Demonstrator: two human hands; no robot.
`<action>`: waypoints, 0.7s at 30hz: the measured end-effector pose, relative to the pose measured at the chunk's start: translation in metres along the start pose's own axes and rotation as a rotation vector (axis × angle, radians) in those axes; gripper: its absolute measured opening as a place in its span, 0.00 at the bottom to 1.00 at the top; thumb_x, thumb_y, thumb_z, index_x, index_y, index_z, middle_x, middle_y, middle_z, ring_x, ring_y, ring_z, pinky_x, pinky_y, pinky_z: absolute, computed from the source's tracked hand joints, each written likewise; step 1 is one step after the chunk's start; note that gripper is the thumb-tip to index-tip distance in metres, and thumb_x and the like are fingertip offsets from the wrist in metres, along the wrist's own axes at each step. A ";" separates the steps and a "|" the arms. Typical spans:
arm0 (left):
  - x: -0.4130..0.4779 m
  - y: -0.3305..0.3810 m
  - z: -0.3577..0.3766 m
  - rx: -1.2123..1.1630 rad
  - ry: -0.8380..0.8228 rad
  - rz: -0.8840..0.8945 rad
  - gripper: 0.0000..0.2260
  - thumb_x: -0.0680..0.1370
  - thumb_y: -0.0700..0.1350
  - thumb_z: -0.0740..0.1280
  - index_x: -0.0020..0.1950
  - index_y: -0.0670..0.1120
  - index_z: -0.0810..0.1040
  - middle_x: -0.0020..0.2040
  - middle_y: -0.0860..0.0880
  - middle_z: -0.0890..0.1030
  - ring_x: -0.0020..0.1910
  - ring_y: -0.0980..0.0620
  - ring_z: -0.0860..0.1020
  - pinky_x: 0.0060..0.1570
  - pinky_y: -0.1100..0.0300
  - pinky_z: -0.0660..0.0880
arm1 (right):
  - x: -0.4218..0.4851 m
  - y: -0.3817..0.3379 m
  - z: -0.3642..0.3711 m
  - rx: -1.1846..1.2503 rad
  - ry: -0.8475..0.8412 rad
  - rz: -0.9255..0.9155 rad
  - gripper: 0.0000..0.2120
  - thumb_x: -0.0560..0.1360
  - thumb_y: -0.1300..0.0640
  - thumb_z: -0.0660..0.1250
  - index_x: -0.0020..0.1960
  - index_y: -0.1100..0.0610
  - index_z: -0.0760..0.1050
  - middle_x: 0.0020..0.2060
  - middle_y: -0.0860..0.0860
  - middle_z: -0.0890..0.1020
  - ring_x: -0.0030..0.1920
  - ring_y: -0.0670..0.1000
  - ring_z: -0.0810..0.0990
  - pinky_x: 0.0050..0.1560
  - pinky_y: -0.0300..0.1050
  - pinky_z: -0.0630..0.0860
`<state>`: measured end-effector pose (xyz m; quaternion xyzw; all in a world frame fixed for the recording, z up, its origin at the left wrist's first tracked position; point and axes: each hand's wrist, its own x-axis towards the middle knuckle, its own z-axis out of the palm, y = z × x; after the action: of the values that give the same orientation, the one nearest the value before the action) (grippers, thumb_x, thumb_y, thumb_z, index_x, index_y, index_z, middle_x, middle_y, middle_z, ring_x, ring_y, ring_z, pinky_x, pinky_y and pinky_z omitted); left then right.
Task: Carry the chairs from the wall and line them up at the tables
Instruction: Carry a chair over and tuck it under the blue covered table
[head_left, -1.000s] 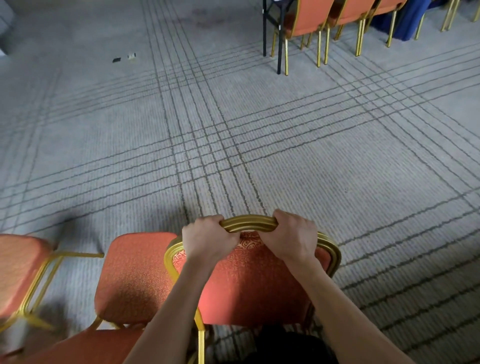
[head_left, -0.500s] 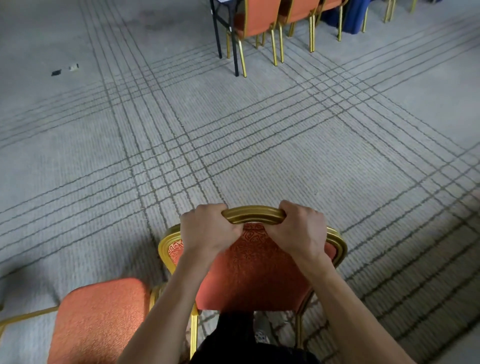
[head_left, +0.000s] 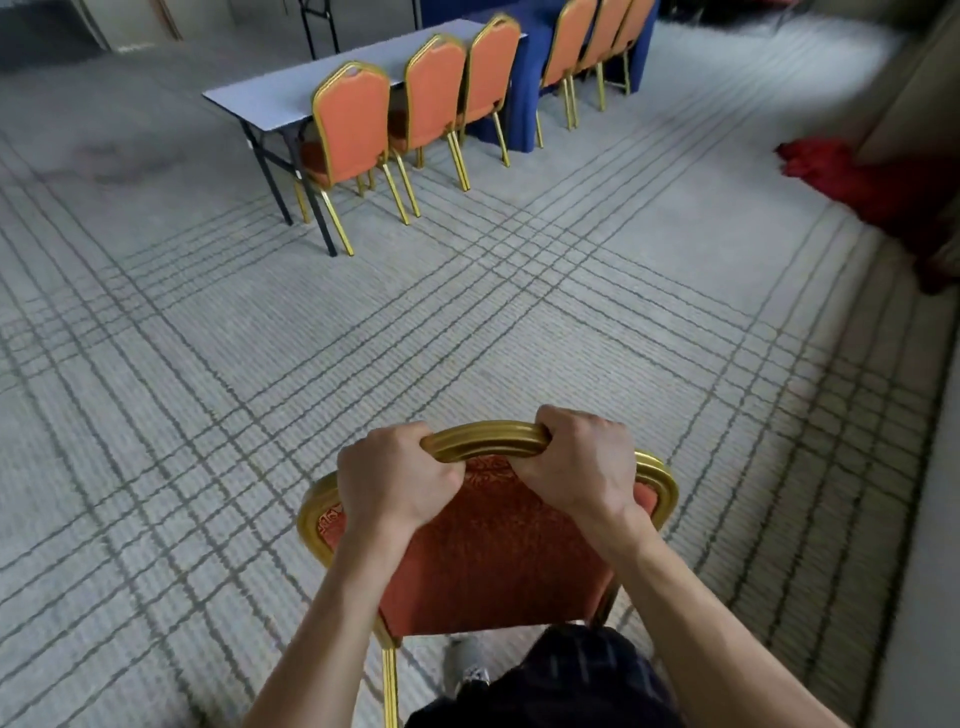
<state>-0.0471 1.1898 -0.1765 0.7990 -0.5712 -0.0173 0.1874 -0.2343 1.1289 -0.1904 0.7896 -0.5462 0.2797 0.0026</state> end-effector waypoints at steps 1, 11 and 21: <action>0.015 0.004 0.000 -0.009 -0.001 0.029 0.14 0.64 0.55 0.70 0.29 0.48 0.70 0.24 0.53 0.66 0.31 0.45 0.76 0.32 0.58 0.60 | 0.011 0.003 0.001 -0.009 0.010 0.006 0.17 0.65 0.37 0.61 0.30 0.50 0.64 0.23 0.46 0.73 0.24 0.52 0.73 0.30 0.40 0.62; 0.210 0.061 0.067 -0.037 0.056 0.274 0.13 0.62 0.53 0.71 0.29 0.48 0.70 0.24 0.53 0.72 0.27 0.48 0.73 0.29 0.60 0.58 | 0.164 0.092 0.068 -0.064 0.114 0.116 0.19 0.64 0.39 0.63 0.28 0.54 0.68 0.22 0.47 0.72 0.22 0.54 0.73 0.29 0.40 0.59; 0.404 0.144 0.138 -0.015 0.042 0.289 0.16 0.63 0.54 0.72 0.28 0.48 0.67 0.25 0.50 0.75 0.26 0.45 0.75 0.29 0.59 0.57 | 0.344 0.204 0.129 -0.011 0.087 0.151 0.17 0.63 0.41 0.65 0.28 0.54 0.68 0.22 0.47 0.72 0.22 0.55 0.73 0.28 0.40 0.61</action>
<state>-0.0708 0.7402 -0.1833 0.7073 -0.6759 0.0221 0.2060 -0.2691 0.7102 -0.2073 0.7331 -0.6052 0.3102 0.0094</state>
